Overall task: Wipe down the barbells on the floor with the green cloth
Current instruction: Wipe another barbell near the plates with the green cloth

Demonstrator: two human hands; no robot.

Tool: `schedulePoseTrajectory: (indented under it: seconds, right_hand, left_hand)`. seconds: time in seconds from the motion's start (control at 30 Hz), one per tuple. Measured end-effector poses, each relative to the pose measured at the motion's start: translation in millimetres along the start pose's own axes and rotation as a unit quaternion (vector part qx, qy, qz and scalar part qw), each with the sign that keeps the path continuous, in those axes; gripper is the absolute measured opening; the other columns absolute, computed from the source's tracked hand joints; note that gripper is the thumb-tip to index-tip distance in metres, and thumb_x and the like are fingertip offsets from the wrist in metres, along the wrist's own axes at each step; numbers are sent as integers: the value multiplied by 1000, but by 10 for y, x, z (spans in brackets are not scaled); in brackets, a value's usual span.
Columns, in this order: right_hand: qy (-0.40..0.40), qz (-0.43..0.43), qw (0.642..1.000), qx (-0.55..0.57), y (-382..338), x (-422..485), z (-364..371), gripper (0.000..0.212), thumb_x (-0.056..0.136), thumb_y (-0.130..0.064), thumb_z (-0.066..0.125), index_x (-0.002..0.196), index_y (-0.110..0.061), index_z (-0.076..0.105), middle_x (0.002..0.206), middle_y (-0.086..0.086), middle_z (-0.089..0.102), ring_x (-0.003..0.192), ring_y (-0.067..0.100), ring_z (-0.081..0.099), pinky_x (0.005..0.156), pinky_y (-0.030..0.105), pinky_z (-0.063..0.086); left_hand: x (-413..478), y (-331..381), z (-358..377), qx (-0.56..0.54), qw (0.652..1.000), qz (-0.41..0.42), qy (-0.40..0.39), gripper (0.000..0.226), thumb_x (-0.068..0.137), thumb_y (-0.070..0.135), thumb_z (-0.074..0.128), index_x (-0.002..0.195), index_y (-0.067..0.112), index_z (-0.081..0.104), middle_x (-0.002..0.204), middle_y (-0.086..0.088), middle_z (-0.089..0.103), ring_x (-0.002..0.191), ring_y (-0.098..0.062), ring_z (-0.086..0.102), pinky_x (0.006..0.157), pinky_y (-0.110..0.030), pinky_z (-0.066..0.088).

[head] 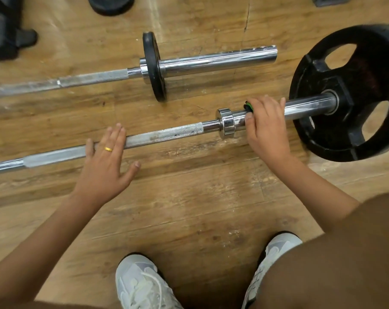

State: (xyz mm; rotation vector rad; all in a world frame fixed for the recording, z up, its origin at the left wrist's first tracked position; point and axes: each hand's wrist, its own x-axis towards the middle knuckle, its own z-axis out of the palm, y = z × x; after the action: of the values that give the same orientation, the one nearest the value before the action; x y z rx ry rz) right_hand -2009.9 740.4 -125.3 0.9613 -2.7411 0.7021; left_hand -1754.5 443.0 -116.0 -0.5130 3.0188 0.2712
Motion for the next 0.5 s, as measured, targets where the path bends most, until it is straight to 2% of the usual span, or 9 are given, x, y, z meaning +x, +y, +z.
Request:
schedulePoseTrajectory:
  seconds: [0.13, 0.5]
  right_hand:
    - [25, 11, 1000, 4, -36, 48, 61, 32, 101, -17, 42, 128, -8, 57, 125, 10, 56, 125, 28, 47, 123, 50, 7]
    - [35, -7, 999, 37, -20, 35, 98, 34, 101, -10, 43, 131, -3, 57, 127, 16, 56, 129, 35, 46, 123, 56, 8]
  left_hand:
    - [-58, -129, -71, -6, 999, 28, -46, 91, 91, 67, 30, 162, 14, 10, 169, -4, 11, 156, -24, 10, 122, -58, 9]
    - [49, -210, -222, 7, 988, 41, -147, 111, 80, 81, 31, 160, 18, -13, 166, 6, -20, 154, -13, -16, 122, -51, -2]
